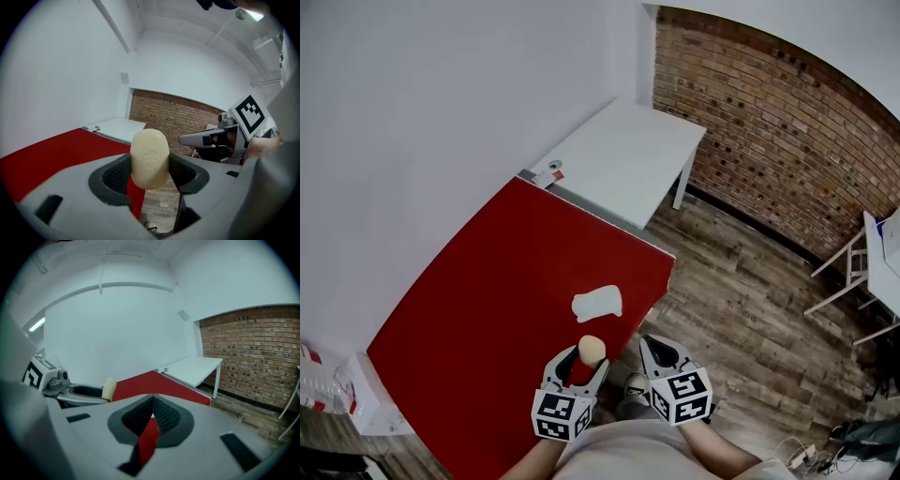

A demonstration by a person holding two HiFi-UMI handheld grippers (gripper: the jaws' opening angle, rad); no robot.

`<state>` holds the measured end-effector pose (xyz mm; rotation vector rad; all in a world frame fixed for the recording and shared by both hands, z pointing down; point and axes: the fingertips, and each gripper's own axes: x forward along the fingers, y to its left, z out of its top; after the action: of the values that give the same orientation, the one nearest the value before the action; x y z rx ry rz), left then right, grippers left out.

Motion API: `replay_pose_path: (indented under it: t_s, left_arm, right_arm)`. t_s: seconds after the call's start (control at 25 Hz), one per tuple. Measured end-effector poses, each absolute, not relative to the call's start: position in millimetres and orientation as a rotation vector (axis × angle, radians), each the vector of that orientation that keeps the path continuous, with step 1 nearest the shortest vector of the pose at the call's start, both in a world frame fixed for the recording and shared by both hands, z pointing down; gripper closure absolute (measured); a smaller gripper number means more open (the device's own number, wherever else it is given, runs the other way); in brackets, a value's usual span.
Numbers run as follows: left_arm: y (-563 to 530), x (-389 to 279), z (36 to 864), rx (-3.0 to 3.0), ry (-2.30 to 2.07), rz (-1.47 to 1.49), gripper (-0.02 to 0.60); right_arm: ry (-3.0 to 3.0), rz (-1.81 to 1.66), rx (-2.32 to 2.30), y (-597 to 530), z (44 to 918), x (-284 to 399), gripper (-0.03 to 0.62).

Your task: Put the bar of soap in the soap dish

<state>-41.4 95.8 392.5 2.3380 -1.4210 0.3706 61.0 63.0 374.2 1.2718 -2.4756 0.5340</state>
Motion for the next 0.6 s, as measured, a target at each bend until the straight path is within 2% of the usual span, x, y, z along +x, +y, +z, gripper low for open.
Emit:
replay_pose_path:
  t_s: [0.32,0.6]
  left_arm:
    - [42.0,-23.9,396.7,2.297,-1.439,0.354,0.333]
    - [19.1,-36.6,394.3,2.296,-1.430,0.377,0.333]
  right_arm:
    - [-2.487,0.530,1.195,13.3,378.1,70.6,0.589]
    - [-2.466,0.564,1.212,-10.5,378.6,62.4,0.589]
